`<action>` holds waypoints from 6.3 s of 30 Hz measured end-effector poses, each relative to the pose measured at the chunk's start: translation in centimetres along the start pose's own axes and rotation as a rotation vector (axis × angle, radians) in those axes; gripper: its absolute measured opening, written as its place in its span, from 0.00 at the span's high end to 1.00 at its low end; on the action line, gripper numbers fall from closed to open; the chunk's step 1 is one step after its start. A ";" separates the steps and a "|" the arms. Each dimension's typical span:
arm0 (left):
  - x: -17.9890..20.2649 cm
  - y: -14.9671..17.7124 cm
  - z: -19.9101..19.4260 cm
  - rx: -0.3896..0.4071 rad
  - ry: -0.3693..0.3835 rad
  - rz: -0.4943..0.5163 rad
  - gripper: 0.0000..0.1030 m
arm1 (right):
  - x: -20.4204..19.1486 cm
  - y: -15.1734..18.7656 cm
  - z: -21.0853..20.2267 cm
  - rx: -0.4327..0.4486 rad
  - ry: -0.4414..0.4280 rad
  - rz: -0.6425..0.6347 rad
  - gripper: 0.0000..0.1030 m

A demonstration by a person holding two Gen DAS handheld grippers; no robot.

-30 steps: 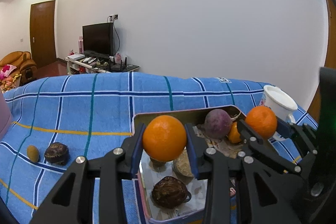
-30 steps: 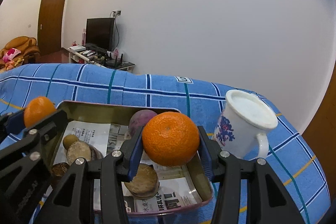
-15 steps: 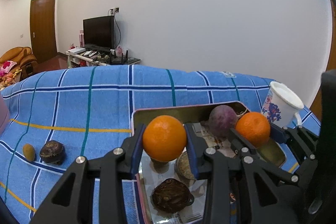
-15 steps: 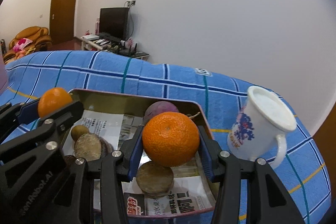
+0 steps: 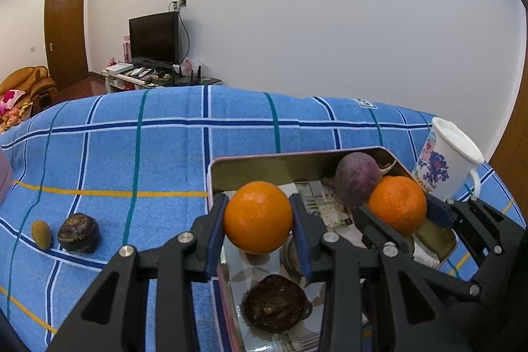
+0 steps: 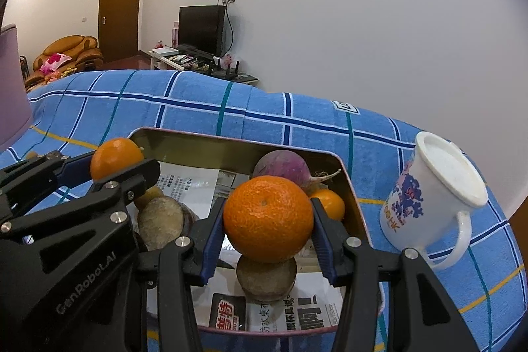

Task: Organize fruits
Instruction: 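Lower both oranges into the tin and open both tools, then withdraw both tools from the tin toward the remaining loose fruits, then grasp the dark brown round fruit with the right tool while the left tool grasps the yellow-green fruit, then carry the dark brown fruit and yellow-green fruit over the pink tin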

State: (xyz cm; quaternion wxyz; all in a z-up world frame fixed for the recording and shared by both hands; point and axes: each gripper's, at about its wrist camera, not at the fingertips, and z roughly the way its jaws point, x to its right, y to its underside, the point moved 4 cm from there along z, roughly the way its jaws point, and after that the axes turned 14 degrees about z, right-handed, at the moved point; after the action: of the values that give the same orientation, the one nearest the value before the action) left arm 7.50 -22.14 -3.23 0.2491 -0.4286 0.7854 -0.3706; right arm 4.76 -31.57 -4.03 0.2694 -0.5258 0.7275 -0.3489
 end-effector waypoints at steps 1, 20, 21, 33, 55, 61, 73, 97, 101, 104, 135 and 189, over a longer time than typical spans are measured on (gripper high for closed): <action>0.0 0.0 0.0 0.000 0.001 -0.001 0.62 | 0.0 0.0 0.0 0.000 -0.003 0.002 0.50; 0.2 0.2 -1.5 0.030 -0.001 0.039 0.62 | 3.0 0.4 -3.3 0.103 0.069 0.098 0.30; 0.3 0.2 -1.6 0.032 -0.007 0.043 0.62 | 3.4 0.3 -3.5 0.119 0.087 0.116 0.30; 1.2 0.2 -4.2 0.133 -0.120 0.119 0.01 | 5.8 -0.8 -6.1 0.269 0.045 0.294 0.20; -0.7 2.9 -7.6 0.150 -0.204 0.128 0.00 | 3.6 -0.3 -7.7 0.385 0.042 0.224 0.18; -1.6 3.6 -8.2 0.129 -0.212 0.133 0.00 | 3.7 0.2 -7.9 0.365 0.056 0.244 0.18; -4.8 4.7 -8.7 0.085 -0.261 0.157 0.00 | 1.2 1.0 -7.7 0.300 0.054 0.242 0.18; -20.9 7.7 -8.1 -0.089 -0.423 -0.052 0.00 | -12.2 1.7 -5.5 0.179 -0.087 0.084 0.18; -23.4 8.5 -8.0 -0.106 -0.460 -0.098 0.00 | -14.6 1.9 -4.3 0.128 -0.099 0.031 0.18; -24.5 8.9 -7.8 -0.124 -0.455 -0.117 0.00 | -16.5 1.9 -3.1 0.075 -0.113 0.001 0.18; -22.8 8.8 -6.0 -0.127 -0.230 -0.069 0.23 | -19.6 3.0 -1.5 -0.077 -0.213 0.008 0.55; -20.7 8.1 -10.2 0.024 -0.413 -0.076 0.72 | -18.9 3.4 -7.7 0.205 -0.228 -0.028 0.55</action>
State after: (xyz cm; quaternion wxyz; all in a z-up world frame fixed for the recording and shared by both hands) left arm 6.82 2.27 -2.04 0.3955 -0.5218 0.6966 -0.2933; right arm 2.70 -11.15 -1.51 0.3978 -0.5419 0.6452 -0.3632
